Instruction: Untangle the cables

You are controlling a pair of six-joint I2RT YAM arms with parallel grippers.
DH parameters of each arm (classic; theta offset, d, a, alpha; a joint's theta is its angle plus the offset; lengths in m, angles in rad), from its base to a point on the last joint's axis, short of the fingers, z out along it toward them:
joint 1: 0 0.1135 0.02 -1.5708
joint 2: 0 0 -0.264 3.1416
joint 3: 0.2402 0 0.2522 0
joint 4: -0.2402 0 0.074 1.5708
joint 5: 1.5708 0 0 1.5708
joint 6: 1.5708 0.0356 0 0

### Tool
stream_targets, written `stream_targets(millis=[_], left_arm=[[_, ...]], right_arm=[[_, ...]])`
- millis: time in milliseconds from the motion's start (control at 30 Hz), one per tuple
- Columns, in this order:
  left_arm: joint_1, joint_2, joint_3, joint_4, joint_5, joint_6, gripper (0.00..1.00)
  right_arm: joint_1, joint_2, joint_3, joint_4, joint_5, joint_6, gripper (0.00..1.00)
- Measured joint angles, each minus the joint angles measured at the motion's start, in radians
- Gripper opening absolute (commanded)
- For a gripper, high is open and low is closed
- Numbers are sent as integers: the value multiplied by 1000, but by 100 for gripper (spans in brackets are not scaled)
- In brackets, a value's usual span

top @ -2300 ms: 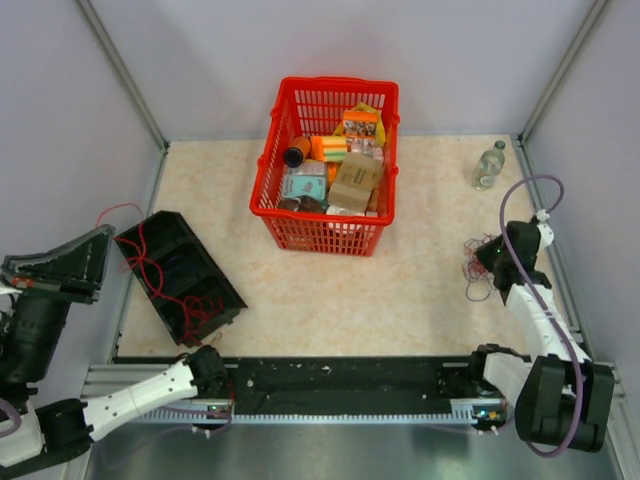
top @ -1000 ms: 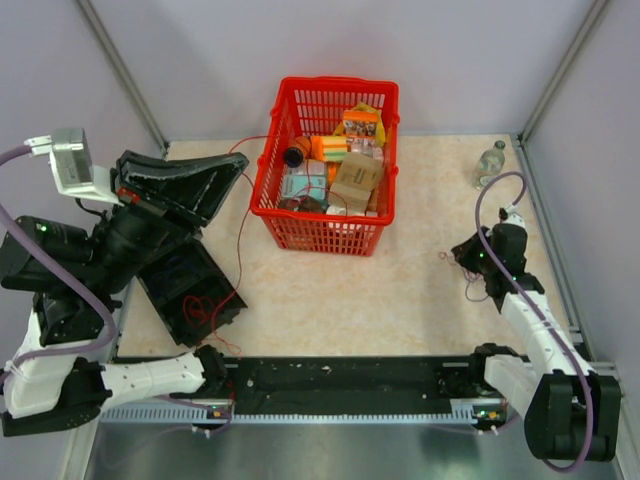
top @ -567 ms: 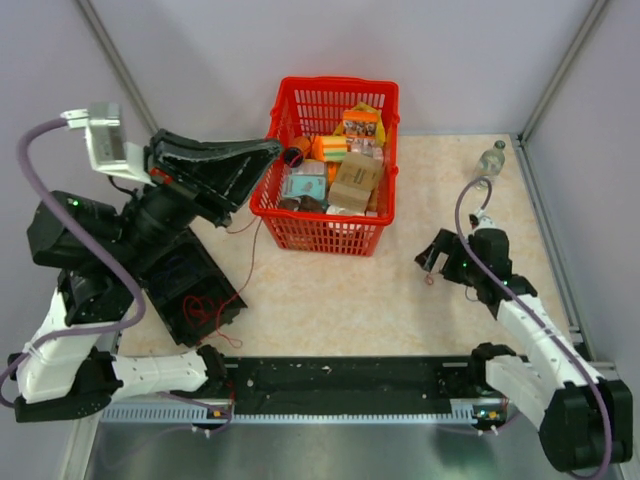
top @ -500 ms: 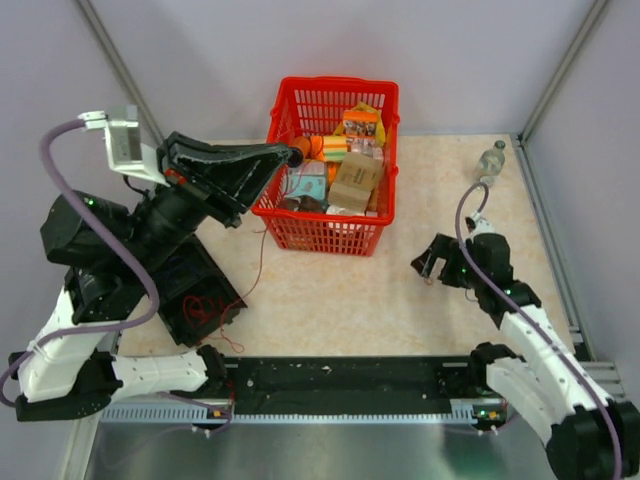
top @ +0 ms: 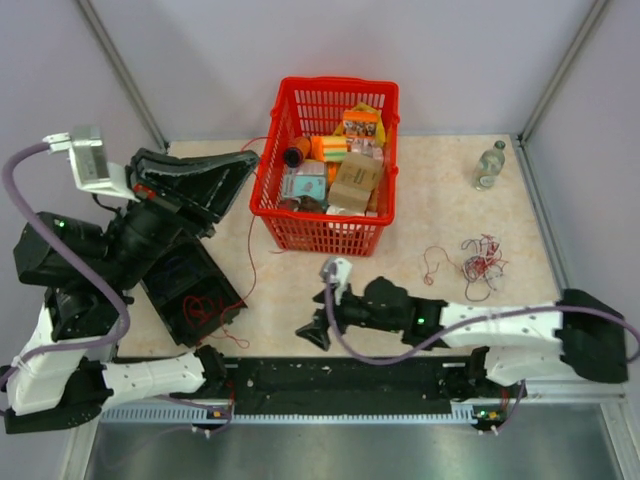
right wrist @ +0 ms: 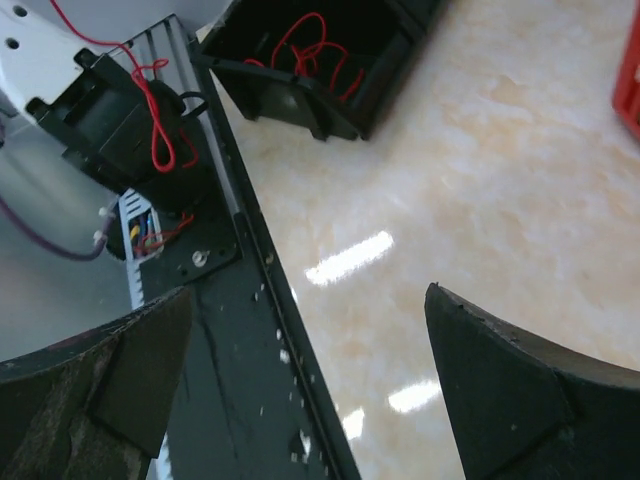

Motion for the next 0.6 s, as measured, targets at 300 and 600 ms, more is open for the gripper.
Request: stream_targets(millis=[300, 600], left_arm=[[0, -107, -52, -9, -71, 21, 0], [0, -114, -74, -27, -97, 46, 0]], right_arm=[[130, 567, 355, 356, 77, -99, 93], [175, 763, 504, 445, 100, -100, 76]])
